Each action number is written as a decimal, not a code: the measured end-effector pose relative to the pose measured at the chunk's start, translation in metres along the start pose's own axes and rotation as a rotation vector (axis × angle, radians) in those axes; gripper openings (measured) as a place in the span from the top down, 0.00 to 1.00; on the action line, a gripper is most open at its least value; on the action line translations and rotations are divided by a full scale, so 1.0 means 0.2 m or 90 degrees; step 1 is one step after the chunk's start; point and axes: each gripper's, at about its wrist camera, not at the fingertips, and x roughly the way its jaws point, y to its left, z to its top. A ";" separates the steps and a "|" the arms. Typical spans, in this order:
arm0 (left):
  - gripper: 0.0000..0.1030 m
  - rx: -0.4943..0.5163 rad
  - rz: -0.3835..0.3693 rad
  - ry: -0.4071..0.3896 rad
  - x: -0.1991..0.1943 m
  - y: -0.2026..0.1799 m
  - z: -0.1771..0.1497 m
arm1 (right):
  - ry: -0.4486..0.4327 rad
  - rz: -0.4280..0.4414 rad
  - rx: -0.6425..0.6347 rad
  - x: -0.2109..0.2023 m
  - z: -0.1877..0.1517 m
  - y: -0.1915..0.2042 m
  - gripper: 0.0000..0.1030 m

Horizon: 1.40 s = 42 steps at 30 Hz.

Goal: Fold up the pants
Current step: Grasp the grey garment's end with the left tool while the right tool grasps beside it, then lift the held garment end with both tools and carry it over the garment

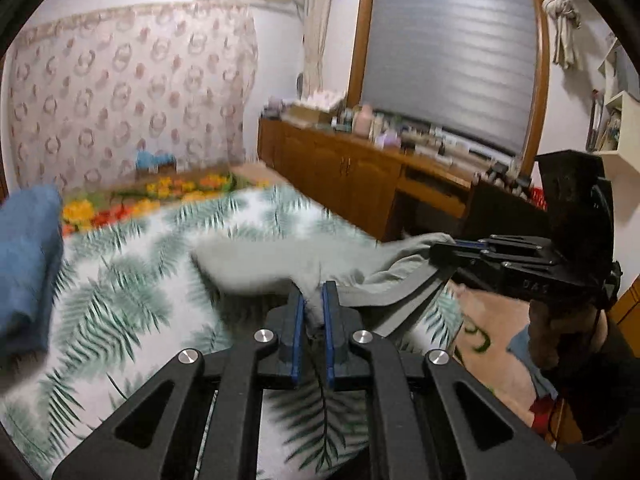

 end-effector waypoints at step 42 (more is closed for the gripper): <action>0.91 0.040 0.261 -0.112 -0.02 0.69 0.51 | -0.105 -0.066 -0.155 0.66 0.96 0.46 0.94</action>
